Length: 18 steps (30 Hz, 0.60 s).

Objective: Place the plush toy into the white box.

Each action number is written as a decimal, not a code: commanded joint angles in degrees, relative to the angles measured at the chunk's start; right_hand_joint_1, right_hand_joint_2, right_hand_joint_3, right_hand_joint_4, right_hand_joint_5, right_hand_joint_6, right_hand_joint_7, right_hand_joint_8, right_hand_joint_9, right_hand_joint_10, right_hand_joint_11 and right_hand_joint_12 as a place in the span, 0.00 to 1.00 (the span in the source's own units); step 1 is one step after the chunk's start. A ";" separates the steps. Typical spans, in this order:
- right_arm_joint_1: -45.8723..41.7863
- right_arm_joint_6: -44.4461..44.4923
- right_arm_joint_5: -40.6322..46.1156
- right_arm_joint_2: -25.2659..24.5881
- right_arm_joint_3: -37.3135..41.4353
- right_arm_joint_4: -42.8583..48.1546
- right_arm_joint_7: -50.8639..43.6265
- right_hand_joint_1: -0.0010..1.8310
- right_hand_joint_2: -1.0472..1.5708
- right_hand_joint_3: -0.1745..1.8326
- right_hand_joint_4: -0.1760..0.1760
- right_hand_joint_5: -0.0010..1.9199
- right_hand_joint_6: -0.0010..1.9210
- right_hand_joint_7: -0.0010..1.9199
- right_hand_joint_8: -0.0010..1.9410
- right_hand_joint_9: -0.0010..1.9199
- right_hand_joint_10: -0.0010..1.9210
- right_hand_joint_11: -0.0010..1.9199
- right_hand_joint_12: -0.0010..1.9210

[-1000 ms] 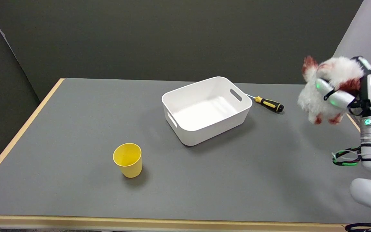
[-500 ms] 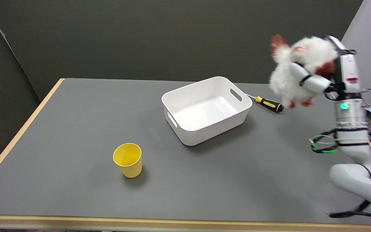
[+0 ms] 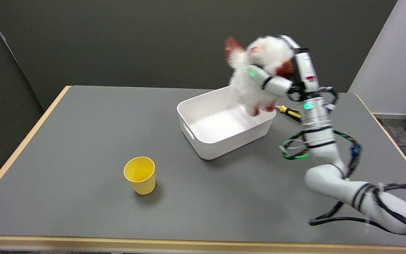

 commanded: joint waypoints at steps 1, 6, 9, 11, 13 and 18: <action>13.66 -8.07 -1.06 -15.98 -14.53 -9.84 -0.39 0.62 0.84 0.30 0.00 0.28 0.88 0.31 0.90 0.47 1.00 0.47 1.00; 12.15 -14.60 -0.42 -15.45 -13.58 -8.52 0.17 0.49 0.69 0.50 0.27 0.18 0.42 0.30 0.51 0.31 0.66 0.02 0.99; 11.04 -15.69 0.27 -14.81 -13.10 -7.34 0.17 0.28 0.64 0.52 0.49 0.05 0.12 0.06 0.09 0.04 0.19 0.07 0.65; 10.08 -15.23 1.40 -14.64 -12.71 -6.61 -0.21 0.25 0.61 0.51 0.54 0.01 0.06 0.00 0.00 0.00 0.00 0.00 0.48; 9.21 -13.92 1.81 -14.64 -12.30 -6.43 -0.31 0.26 0.62 0.46 0.54 0.00 0.04 0.00 0.00 0.00 0.00 0.00 0.44; 7.94 -6.27 2.13 -14.57 -12.30 -6.89 -0.31 0.27 0.64 0.41 0.55 0.00 0.04 0.00 0.00 0.00 0.00 0.00 0.33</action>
